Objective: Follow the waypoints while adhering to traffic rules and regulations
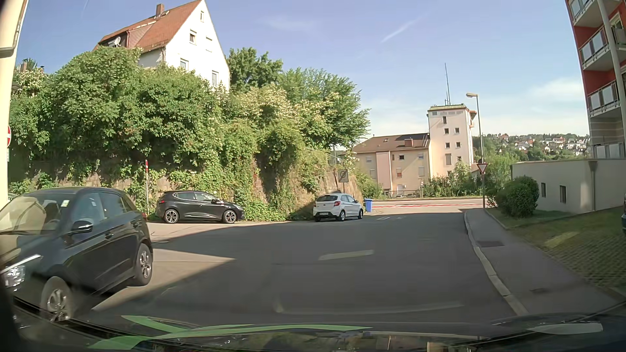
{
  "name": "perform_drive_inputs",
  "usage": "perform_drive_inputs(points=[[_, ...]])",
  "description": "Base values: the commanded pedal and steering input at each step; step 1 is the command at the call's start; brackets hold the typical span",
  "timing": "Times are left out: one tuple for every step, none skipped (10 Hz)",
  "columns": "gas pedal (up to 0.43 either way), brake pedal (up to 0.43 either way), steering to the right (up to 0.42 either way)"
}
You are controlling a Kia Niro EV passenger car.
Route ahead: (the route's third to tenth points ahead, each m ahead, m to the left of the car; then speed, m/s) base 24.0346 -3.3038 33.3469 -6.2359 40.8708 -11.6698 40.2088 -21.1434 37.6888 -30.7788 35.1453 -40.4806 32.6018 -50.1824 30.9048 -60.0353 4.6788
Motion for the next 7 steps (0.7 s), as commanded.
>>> perform_drive_inputs(points=[[0.000,0.110,0.050],[0.000,0.110,0.050],[0.000,0.110,0.050],[0.000,0.110,0.050],[0.000,0.110,0.051],[0.000,0.110,0.055],[0.000,0.110,0.057]])
